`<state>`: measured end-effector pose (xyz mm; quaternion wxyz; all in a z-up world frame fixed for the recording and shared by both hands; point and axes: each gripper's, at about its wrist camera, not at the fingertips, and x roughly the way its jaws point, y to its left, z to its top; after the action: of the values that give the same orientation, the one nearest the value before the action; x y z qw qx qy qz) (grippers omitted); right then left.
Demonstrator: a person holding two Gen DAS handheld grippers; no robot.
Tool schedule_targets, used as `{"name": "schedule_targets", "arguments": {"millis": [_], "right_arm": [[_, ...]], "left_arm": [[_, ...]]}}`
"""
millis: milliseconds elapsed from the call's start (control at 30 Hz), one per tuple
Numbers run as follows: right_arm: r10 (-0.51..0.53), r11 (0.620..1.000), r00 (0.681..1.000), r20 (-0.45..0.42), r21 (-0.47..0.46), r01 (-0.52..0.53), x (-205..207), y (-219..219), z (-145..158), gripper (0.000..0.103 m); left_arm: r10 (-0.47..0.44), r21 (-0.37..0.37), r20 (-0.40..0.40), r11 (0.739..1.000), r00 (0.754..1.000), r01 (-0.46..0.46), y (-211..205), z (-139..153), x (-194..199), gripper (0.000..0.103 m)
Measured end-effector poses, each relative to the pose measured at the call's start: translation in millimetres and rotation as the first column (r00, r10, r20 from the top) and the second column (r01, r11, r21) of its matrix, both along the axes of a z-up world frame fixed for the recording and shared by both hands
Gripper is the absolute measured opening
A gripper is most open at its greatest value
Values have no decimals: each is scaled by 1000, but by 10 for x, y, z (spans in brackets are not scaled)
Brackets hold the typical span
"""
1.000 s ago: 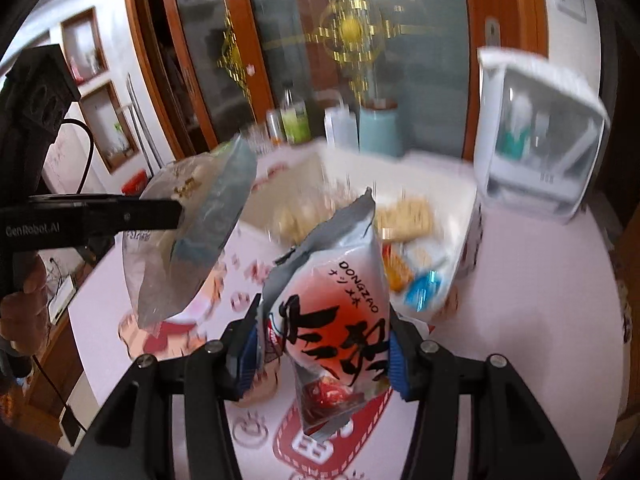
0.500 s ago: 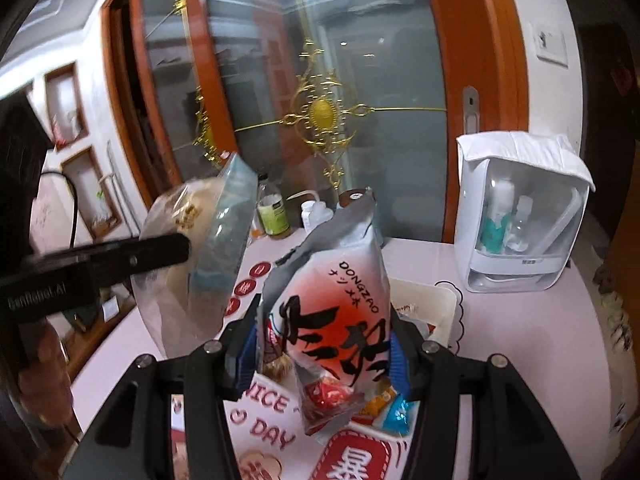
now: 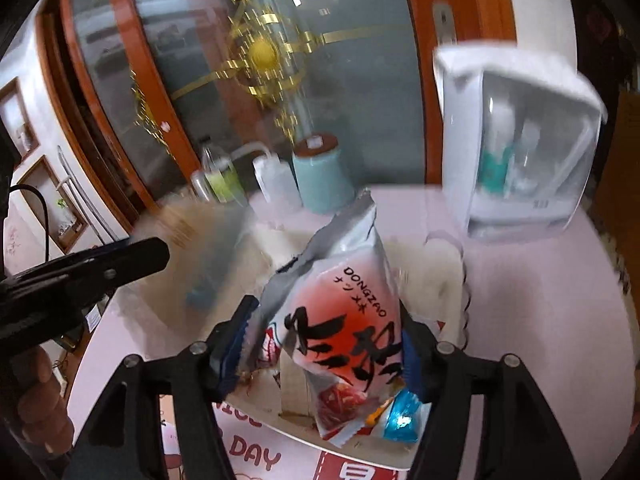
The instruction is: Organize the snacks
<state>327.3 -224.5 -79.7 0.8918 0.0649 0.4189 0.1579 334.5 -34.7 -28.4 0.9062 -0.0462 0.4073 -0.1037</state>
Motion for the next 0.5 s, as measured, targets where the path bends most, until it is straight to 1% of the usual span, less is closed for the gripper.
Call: {"name": "schedule_targets", "arguments": {"millis": [33,67,100,167,200,233,333,500], "right_arm": [[-12,1000,999,-32,-9,12,41,4,-95,69],[-23,1000,999,-47,-19,22,63,3,-157,70],[-36,999,998,-58,-30,35,74,-1,-223,72],[-43,999,996,-73,-24,41,71,-17,-287,78],[-43,999,996,-78,-16,41,64,-20,-299,81],[-42,999,996,-84,-2,42,56,-36,-312,82],[-47,999,995,-87,15,49,31,-53,-294,82],[-35,999,996,-86,11,36,-60,-35,-245,82]], "left_arm": [[-16,-22,-24,1000,1000,16,27,-82,68,68],[-6,-18,-38,1000,999,5,47,-135,91,96],[23,-10,-34,1000,999,-23,76,-175,101,100],[69,11,-26,998,997,-69,144,-238,130,100],[72,14,-40,997,997,-71,165,-269,150,100],[75,10,-61,997,995,-75,191,-303,163,100],[94,-3,-78,996,993,-94,255,-350,153,100],[103,31,-39,994,994,-102,268,-283,3,100]]}}
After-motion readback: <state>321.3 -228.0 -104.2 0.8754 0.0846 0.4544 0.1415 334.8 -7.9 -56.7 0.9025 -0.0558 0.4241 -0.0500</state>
